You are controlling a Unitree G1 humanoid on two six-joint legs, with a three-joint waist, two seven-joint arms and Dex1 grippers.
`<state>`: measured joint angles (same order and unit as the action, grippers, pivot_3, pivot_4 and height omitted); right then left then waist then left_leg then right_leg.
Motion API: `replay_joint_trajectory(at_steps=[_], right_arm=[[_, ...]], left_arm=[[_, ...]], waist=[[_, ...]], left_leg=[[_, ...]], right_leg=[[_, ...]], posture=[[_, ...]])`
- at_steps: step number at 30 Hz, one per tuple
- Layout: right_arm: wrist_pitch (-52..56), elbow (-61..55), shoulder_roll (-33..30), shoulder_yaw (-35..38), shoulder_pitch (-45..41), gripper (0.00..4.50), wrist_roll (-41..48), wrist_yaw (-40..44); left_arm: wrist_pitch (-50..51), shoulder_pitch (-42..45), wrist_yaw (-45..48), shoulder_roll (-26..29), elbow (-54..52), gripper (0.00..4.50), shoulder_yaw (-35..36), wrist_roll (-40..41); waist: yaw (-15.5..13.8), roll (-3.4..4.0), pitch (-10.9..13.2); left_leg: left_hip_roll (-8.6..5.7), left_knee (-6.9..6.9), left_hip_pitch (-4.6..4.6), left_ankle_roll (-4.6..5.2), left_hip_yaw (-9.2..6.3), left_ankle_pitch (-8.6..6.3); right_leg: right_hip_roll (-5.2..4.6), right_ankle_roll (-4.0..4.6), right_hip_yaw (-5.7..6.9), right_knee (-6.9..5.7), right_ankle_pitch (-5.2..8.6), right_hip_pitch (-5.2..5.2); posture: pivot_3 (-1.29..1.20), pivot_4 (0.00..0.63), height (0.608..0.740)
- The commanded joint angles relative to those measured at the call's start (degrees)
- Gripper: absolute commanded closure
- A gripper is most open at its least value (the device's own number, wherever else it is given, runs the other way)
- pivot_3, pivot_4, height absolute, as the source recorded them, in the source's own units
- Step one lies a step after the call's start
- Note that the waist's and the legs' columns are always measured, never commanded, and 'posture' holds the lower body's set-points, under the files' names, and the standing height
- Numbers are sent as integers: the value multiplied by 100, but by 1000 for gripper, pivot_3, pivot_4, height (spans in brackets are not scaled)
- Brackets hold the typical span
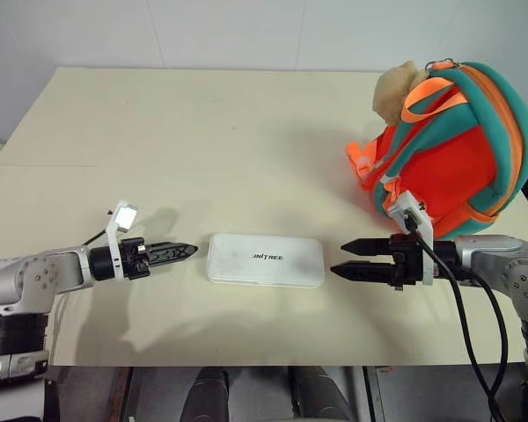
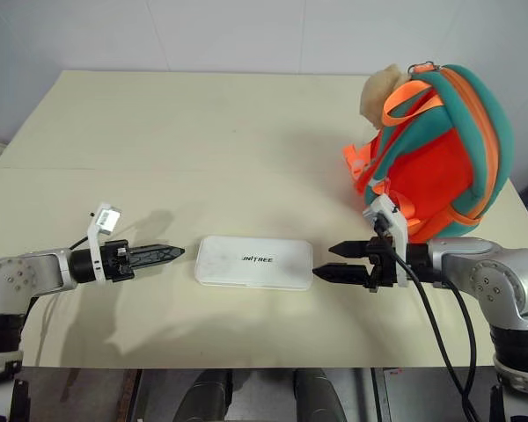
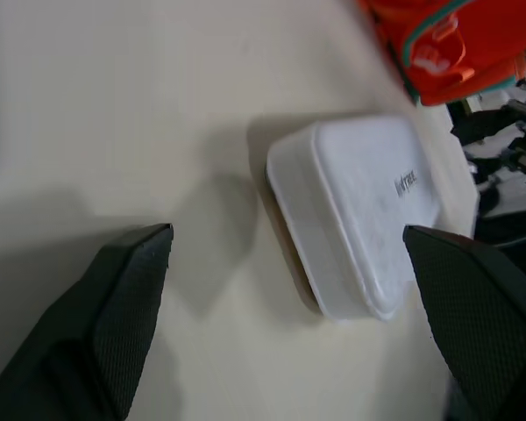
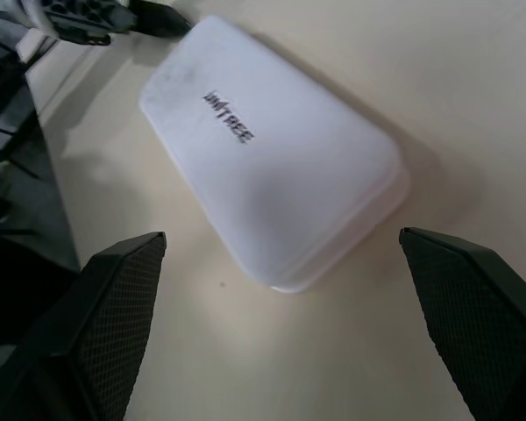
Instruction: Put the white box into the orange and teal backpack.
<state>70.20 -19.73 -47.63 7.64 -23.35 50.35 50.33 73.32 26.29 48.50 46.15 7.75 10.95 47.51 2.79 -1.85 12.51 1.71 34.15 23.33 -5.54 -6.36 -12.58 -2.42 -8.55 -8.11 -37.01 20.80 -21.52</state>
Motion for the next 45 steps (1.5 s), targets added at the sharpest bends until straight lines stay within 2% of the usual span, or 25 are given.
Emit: replay_joint_trajectory(at_steps=[1,8,13,16,20,26,37,45], right_arm=[[-19,-283,-2,38,25,0,155,-55],[-91,-472,175,25,177,0,219,-292],[-128,-679,320,48,319,0,296,-478],[-141,-826,442,122,400,0,391,-638],[-166,-1044,531,211,586,0,521,-827],[-265,-1287,615,229,848,0,670,-1096],[-408,-1327,663,105,842,0,816,-1314],[-249,-1157,343,249,728,0,923,-1220]], left_arm=[[497,308,343,202,298,24,-465,-38],[543,983,998,284,1001,24,-1284,-401],[563,1342,1342,132,1403,24,-1729,-593],[607,1643,1284,-217,1912,24,-1603,-656],[804,1787,1465,-421,2069,24,-1706,-644],[785,1894,1736,-474,2164,24,-1993,-802],[790,2011,1787,-889,2302,24,-1971,-959],[807,1764,1704,-835,2105,24,-1817,-937]], waist=[[16,0,0],[18,0,0],[9,1,0],[-26,1,0],[-79,1,0],[-103,1,0],[-125,1,-1],[-116,1,-1]], left_leg=[[0,-3,-1,-1,1,0],[-1,-5,-2,-2,2,0],[-1,-5,-1,-2,2,0],[-1,-6,-2,-2,2,0],[-1,0,-1,-2,1,0],[-1,-4,-1,-2,1,0],[-3,1,-2,-2,1,0],[-3,0,-2,-2,1,0]], right_leg=[[-1,0,-1,3,0,0],[-1,1,-1,1,1,0],[-1,1,-1,3,1,0],[-1,1,0,2,2,1],[0,1,0,-2,1,1],[-1,1,0,2,2,0],[-2,0,0,0,2,4],[-2,0,0,-1,2,3]], posture=[[0,150,740],[0,150,740],[0,150,740],[0,150,740],[0,150,740],[0,150,740],[0,150,740],[0,150,740]])
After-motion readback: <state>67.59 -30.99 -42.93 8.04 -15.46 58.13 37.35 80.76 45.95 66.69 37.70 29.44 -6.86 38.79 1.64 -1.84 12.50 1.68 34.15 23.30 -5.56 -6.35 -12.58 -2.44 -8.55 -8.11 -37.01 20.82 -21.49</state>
